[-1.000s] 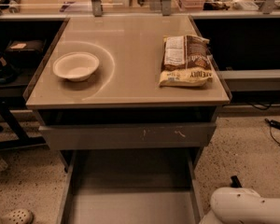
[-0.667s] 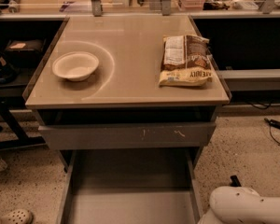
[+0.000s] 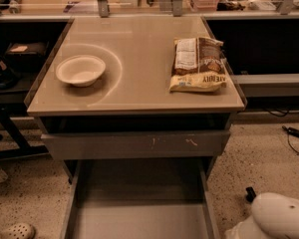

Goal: Open middle drawer

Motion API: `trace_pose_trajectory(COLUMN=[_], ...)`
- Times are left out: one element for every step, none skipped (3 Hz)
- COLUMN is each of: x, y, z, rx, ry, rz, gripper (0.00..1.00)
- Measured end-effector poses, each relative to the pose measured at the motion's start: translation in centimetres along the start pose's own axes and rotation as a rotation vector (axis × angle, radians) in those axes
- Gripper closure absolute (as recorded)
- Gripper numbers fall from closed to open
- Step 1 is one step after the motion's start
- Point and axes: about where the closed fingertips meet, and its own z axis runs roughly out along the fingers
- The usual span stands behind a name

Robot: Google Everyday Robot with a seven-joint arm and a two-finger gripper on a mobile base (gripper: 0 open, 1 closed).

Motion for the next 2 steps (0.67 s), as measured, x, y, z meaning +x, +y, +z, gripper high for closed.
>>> trace_pose_trajectory(x=[3.5,3.6], y=[0.9,1.3], z=[-7.8,-10.3], rx=[0.136,0.205], ry=[-0.047,-0.044], rz=[0.112,0.113], gripper=[0.0,0.0])
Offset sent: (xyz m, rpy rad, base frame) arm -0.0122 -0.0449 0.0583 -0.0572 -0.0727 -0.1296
